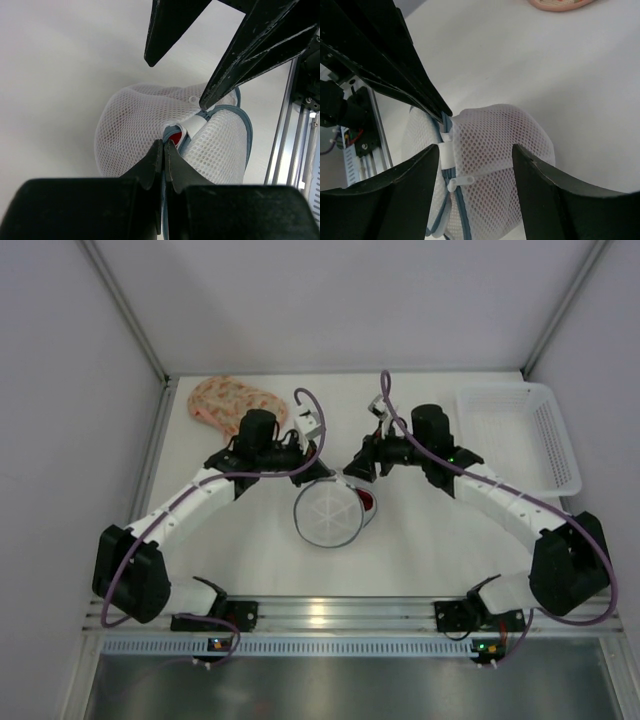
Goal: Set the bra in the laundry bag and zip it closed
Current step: Zip the laundry bag at the center of the board.
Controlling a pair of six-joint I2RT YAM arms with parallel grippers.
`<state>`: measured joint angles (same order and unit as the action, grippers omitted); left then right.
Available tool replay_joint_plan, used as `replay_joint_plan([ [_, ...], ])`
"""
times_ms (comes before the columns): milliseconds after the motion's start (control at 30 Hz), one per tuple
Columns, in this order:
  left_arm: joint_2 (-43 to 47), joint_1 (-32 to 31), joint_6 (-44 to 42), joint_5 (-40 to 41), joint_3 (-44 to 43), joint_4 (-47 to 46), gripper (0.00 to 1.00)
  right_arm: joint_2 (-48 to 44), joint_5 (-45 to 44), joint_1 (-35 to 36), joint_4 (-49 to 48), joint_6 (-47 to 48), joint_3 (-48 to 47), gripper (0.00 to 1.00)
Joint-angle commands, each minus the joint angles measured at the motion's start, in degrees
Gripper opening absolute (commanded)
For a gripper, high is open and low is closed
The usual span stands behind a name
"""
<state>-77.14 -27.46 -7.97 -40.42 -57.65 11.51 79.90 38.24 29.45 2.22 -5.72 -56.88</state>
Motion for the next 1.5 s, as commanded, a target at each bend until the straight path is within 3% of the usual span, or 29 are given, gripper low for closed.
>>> replay_joint_plan([
  [0, -0.81, 0.13, -2.49, -3.61, -2.91, -2.81, 0.00, -2.90, 0.96, 0.08, -7.75, -7.29, 1.60, 0.62],
  [433, 1.47, 0.13, -3.28, -4.49, -2.12, -2.81, 0.00, -5.98, -2.90, 1.05, -9.33, -13.53, 11.44, 0.60],
  [767, 1.73, 0.13, -2.49, -4.75, -2.21, -2.72, 0.00, -7.12, -3.25, 1.31, -20.50, -18.89, 14.08, 0.56],
  [967, 1.65, 0.13, -2.40, -4.23, -2.03, -2.72, 0.00, -7.65, -3.61, 1.57, -18.22, -17.93, 13.29, 0.33],
  [1100, 1.65, 0.13, -2.49, -3.96, -2.12, -2.72, 0.00, -8.62, -4.57, 1.66, -16.11, -17.23, 13.38, 0.26],
  [1167, 1.65, 0.13, -2.58, -3.87, -2.12, -2.81, 0.00, -8.71, -5.54, 1.66, -13.23, -16.61, 12.59, 0.31],
  [1267, 1.65, 0.04, -2.40, -4.05, -2.12, -2.72, 0.00, -8.36, -9.14, 1.75, -8.39, -15.64, 10.83, 0.50],
  [1467, 2.00, 0.13, -2.40, -4.31, -2.21, -2.72, 0.00, -6.25, -7.92, 2.01, -9.24, -16.08, 10.65, 0.53],
])
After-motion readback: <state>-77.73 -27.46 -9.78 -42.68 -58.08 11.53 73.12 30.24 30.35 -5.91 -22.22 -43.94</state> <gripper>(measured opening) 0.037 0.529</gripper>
